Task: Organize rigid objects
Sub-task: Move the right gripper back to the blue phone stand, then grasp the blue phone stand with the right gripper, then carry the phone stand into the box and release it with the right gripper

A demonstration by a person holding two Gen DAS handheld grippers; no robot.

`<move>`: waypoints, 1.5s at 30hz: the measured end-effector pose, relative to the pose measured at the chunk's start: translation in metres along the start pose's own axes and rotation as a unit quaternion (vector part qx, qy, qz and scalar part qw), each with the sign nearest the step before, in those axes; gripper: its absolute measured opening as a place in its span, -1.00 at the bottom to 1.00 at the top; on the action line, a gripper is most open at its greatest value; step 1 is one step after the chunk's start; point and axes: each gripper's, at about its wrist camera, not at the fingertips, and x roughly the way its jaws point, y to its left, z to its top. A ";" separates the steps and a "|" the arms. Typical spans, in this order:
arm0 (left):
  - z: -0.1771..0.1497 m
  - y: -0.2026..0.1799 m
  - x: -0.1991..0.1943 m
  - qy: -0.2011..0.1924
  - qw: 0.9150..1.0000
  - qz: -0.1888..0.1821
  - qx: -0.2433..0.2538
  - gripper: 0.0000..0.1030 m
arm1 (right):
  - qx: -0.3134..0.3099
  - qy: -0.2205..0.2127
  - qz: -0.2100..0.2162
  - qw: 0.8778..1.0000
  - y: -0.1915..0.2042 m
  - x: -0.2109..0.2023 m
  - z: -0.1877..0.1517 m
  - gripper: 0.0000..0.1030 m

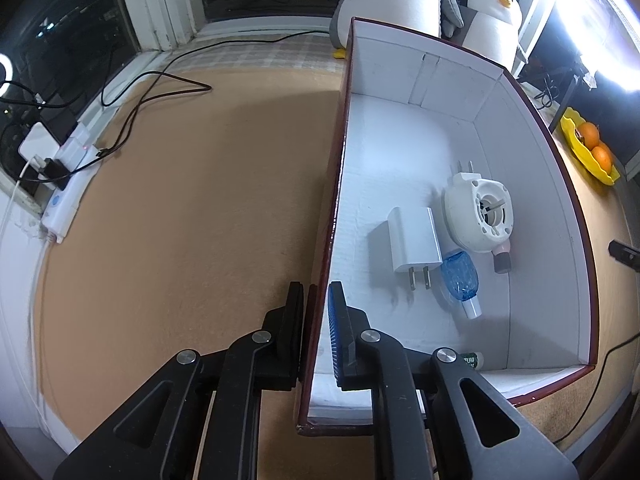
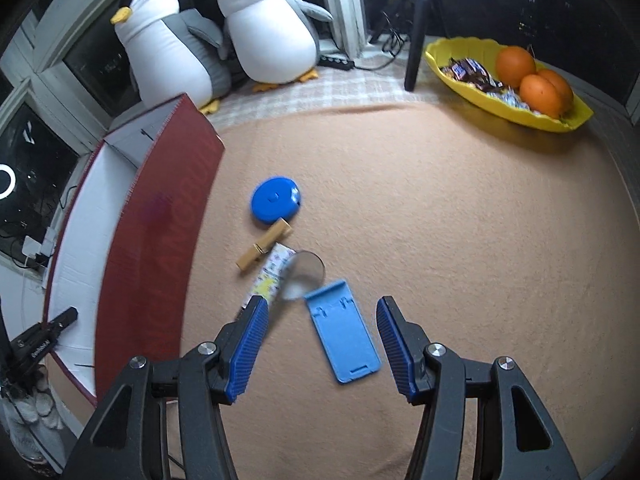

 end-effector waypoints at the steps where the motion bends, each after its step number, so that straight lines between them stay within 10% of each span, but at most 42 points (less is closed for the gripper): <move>1: 0.000 -0.001 0.000 0.001 1.000 0.000 0.002 -0.74 | 0.002 0.006 -0.004 1.000 -0.003 0.005 -0.003 0.02; 22: 0.000 -0.005 0.001 0.005 1.000 0.003 0.018 -0.70 | -0.059 0.078 -0.044 0.994 0.008 0.064 -0.026 0.02; 45: -0.001 -0.002 -0.001 0.002 1.000 0.003 0.010 -0.70 | -0.057 0.053 -0.054 0.996 0.000 0.052 -0.021 -0.34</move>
